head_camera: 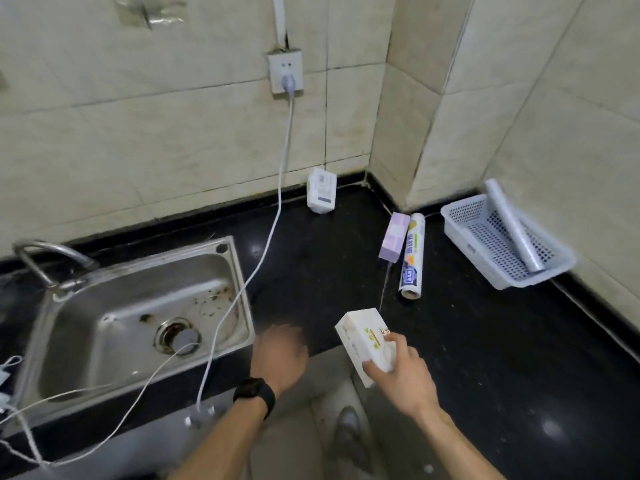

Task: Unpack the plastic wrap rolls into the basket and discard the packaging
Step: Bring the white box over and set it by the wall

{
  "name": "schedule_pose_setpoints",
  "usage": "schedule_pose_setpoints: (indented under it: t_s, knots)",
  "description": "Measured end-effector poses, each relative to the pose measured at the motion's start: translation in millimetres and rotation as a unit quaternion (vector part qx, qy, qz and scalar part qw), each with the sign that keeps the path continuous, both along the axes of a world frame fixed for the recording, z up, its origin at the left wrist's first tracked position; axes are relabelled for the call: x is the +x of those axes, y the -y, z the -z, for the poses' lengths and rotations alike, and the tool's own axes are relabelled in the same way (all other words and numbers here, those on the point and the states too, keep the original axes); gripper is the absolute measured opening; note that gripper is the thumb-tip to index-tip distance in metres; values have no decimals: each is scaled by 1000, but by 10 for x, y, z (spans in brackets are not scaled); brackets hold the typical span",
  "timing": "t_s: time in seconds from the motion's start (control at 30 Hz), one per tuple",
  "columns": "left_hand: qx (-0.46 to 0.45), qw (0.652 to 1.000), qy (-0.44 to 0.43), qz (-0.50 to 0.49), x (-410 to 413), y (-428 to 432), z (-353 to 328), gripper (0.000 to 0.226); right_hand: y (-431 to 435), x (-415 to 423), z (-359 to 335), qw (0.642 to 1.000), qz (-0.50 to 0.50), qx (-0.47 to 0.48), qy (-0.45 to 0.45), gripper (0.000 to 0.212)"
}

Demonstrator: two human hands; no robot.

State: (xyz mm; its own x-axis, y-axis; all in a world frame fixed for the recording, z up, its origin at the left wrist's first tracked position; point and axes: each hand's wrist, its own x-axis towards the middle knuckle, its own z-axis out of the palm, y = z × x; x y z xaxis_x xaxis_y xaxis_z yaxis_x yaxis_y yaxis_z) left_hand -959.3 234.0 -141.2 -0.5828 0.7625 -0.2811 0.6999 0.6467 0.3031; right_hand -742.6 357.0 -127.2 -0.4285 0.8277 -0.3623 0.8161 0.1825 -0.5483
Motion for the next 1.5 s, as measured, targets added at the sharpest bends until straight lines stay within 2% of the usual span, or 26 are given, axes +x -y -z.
schedule_pose_setpoints:
  t_s: [0.43,0.67,0.83,1.0,1.17,1.33,1.4,1.5]
  knots:
    - [-41,998,24,-30,-1126,-1715,223,59,-2072,-1794,305,998,-23,26,45,75]
    - [-84,996,30,-18,-1397,-2227,527,70,-2641,-2519,552,998,-30,50,33,75]
    - [-90,995,41,9,-1439,-2257,877,72,-2631,-2574,868,989,-100,76,73,88]
    - [-81,996,8,27,-1362,-2094,1145,73,-2670,-2354,969,972,-178,107,108,96]
    - [-56,998,-5,12,-1334,-2069,1215,73,-2754,-2377,803,957,-222,74,173,105]
    - [-117,992,39,35,-1357,-2170,1060,74,-2810,-2529,391,952,-225,34,206,88]
    - [-147,986,58,51,-1428,-2250,915,74,-2805,-2537,235,963,-208,15,170,76]
    - [-146,984,78,63,-1515,-2382,709,68,-2677,-2337,123,990,-125,-5,62,62]
